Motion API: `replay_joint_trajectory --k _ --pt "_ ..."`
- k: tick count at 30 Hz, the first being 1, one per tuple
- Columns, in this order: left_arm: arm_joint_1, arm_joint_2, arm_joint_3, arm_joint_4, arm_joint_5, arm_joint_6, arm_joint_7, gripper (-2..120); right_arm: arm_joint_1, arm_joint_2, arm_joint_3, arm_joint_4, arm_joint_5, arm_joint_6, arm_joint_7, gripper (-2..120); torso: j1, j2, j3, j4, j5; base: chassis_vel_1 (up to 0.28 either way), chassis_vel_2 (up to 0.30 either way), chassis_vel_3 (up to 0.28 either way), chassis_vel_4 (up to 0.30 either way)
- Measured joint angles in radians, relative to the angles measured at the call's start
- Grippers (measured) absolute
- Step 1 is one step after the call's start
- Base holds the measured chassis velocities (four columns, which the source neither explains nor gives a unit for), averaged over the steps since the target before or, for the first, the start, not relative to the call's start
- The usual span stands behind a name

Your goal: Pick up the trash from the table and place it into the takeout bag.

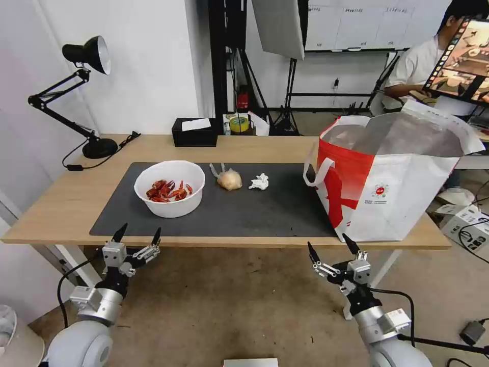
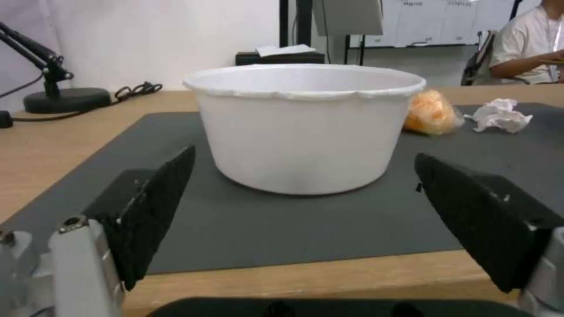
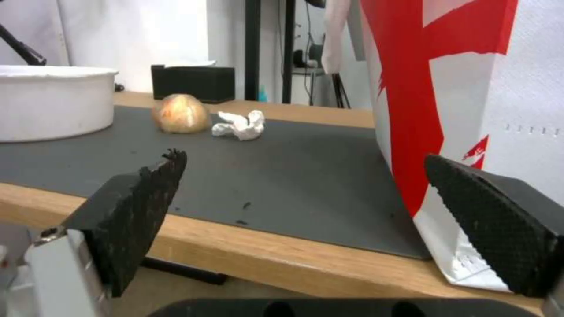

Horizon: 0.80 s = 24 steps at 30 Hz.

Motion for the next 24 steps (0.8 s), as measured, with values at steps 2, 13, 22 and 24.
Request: replay_joint_trajectory --k 2,13,22,24 --pt "-0.002 -0.002 0.003 0.003 -0.001 0.001 0.001 100 0.001 -0.001 -0.002 0.003 0.0 -0.002 -0.001 100 0.0 0.0 0.0 0.0 0.0 0.0 0.0 0.0 0.0" --pt "0.0 -0.002 0.003 0.005 0.002 0.009 0.001 100 0.013 -0.015 -0.025 0.018 0.002 -0.019 0.001 100 0.0 0.0 0.0 0.0 0.0 0.0 0.0 0.0 0.0" --pt "-0.001 0.003 0.006 0.009 0.01 0.013 0.0 100 0.072 -0.074 -0.087 0.055 0.06 -0.07 0.019 100 0.0 0.0 0.0 0.0 0.0 0.0 0.0 0.0 0.0" --pt "-0.003 0.007 0.008 0.008 0.01 0.015 -0.001 100 0.122 -0.112 -0.133 0.074 0.095 -0.105 0.033 100 0.0 0.0 0.0 0.0 -0.0001 0.0 0.0 0.0 0.0"
